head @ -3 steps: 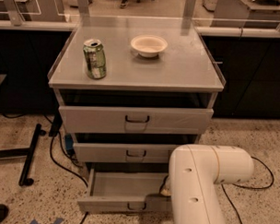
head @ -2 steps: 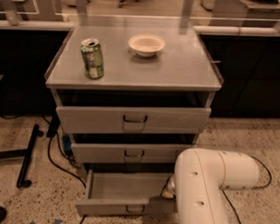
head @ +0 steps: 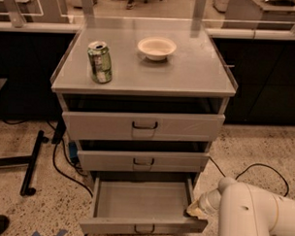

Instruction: Open bottom drawer

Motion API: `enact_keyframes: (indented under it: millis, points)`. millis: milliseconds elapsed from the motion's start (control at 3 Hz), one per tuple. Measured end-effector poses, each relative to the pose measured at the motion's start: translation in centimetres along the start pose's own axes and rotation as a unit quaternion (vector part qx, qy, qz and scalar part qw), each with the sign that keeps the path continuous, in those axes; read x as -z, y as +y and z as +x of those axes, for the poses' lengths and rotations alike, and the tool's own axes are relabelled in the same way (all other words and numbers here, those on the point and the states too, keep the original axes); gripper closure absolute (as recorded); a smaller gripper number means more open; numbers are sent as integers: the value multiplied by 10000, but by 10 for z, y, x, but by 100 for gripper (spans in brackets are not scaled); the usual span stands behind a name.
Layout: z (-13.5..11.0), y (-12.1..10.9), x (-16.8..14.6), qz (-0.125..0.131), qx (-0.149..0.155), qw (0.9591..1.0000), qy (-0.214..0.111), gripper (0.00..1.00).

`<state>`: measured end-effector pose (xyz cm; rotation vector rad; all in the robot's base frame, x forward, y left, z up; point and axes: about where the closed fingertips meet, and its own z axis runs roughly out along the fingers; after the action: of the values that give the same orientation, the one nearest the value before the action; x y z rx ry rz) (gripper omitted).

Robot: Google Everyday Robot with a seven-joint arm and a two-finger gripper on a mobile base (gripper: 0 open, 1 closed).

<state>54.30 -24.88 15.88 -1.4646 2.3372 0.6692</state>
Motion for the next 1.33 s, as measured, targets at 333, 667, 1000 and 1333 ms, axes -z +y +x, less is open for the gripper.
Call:
enact_keyframes:
  millis: [333, 667, 1000, 1333]
  points:
    - [7, 2, 13, 15, -13, 9999, -111, 11]
    - [3, 7, 13, 15, -13, 9999, -111, 0]
    - [-4, 12, 9, 15, -12, 9999, -111, 0]
    - [-7, 16, 7, 15, -12, 9999, -111, 0]
